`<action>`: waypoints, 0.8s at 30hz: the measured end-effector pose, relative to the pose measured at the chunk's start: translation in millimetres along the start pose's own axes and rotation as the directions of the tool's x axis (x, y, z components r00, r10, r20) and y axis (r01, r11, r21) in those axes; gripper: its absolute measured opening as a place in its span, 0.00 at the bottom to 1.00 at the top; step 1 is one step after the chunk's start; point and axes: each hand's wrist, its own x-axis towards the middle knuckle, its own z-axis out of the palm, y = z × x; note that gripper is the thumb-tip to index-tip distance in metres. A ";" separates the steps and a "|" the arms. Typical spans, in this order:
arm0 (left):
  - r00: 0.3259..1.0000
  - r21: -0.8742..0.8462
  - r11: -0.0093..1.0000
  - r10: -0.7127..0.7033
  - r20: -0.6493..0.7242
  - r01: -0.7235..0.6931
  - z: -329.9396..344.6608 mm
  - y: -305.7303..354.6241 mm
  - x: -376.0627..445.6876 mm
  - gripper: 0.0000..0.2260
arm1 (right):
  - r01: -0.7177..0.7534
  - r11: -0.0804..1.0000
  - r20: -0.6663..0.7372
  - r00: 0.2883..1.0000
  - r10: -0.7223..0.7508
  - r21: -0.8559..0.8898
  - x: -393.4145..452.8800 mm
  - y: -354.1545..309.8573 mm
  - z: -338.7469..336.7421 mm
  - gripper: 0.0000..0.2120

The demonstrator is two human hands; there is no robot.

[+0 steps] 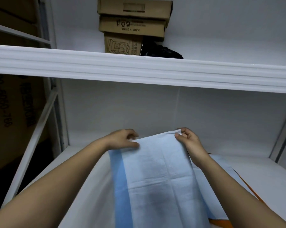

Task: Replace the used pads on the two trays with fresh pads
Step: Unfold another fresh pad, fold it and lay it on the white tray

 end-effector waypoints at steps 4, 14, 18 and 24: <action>0.992 -0.073 0.990 0.112 -0.064 -0.117 17.7 59.3 19.1 0.16 | 0.003 1.000 0.020 1.000 -0.003 0.025 -2.3 -3.9 13.3 0.05; 0.967 0.042 0.992 0.125 -0.221 -0.118 31.8 81.9 30.8 0.19 | -0.040 0.997 0.077 0.996 0.046 -0.073 0.7 -3.4 19.5 0.10; 0.975 -0.047 0.987 0.144 -0.171 -0.154 29.5 66.4 22.3 0.15 | 0.018 0.991 -0.095 0.995 -0.031 -0.132 1.7 -2.7 21.2 0.11; 0.999 -0.092 0.994 0.048 -0.024 -0.050 5.9 12.3 -9.1 0.17 | 0.006 0.998 -0.153 0.988 -0.017 -0.070 1.0 -9.5 8.1 0.12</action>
